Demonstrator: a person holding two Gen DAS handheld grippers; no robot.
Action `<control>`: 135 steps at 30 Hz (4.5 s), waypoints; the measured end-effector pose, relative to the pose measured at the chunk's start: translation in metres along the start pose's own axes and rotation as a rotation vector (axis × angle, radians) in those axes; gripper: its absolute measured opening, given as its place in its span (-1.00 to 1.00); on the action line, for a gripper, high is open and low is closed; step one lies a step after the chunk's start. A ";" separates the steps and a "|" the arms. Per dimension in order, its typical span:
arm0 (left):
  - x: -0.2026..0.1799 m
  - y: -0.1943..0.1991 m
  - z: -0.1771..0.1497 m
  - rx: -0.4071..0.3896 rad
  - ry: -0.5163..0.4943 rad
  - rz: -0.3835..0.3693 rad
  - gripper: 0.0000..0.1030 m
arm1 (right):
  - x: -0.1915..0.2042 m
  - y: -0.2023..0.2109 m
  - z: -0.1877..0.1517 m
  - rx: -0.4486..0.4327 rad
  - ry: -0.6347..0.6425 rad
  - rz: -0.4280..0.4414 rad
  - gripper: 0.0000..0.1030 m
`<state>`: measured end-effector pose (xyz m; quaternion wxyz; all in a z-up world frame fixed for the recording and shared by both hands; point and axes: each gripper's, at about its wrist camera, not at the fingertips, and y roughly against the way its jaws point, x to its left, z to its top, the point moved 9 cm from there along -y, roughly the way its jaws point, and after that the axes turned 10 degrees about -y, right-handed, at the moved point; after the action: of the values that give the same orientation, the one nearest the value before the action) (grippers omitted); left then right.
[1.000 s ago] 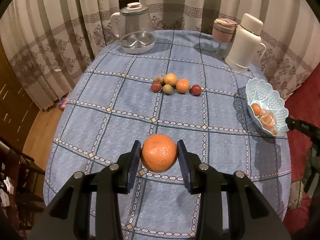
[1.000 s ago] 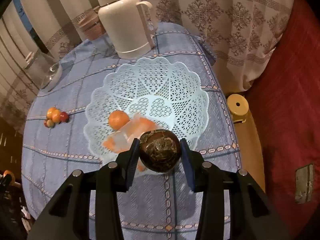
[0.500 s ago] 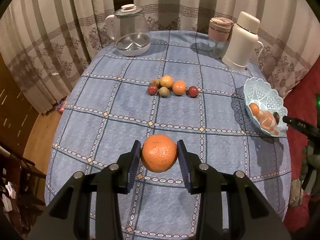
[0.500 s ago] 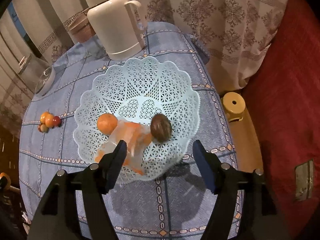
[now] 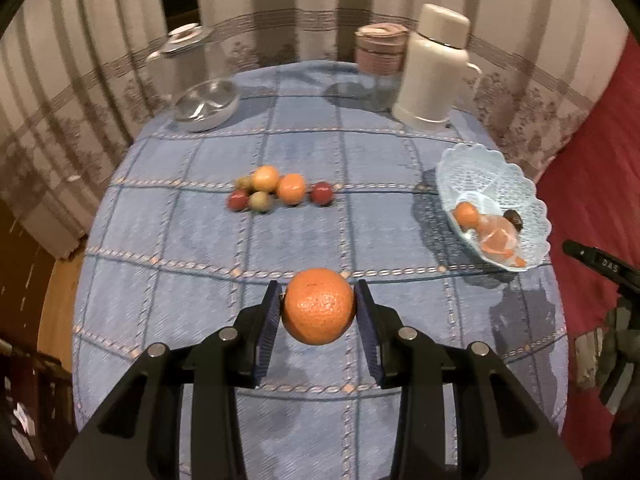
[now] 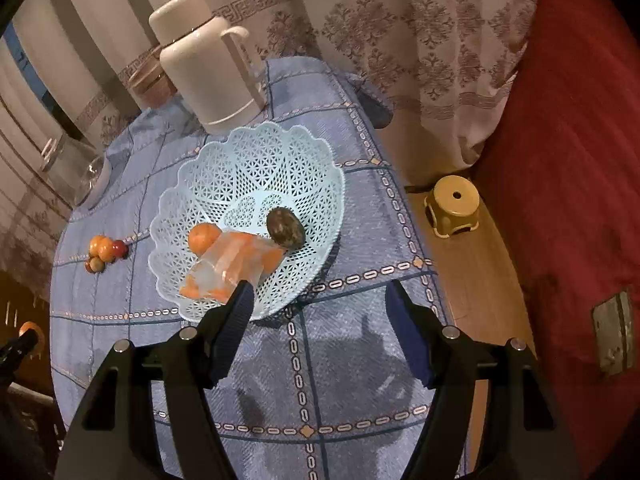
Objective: Organize fruits
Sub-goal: 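Move the held orange with the left tool toward the basket, then lower the orange into the white basket and open the left tool, then withdraw both tools from the basket toward the row of loose fruits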
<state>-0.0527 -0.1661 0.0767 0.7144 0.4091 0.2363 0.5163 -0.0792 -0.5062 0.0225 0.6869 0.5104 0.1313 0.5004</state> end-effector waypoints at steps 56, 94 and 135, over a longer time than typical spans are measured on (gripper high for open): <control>-0.104 -0.105 0.081 0.027 -0.181 -0.165 0.25 | 0.013 0.007 -0.019 0.048 -0.028 0.045 0.36; 0.105 -0.058 0.017 0.033 0.050 -0.001 0.25 | 0.191 -0.013 -0.070 0.108 0.155 0.182 0.36; 0.150 -0.190 0.050 0.141 -0.002 -0.096 -0.03 | 0.233 -0.074 -0.104 0.214 0.115 0.077 0.36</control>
<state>0.1419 -0.0691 -0.0402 0.7079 0.4469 0.2907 0.4633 -0.0018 -0.2545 -0.0082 0.6002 0.5559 0.2037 0.5378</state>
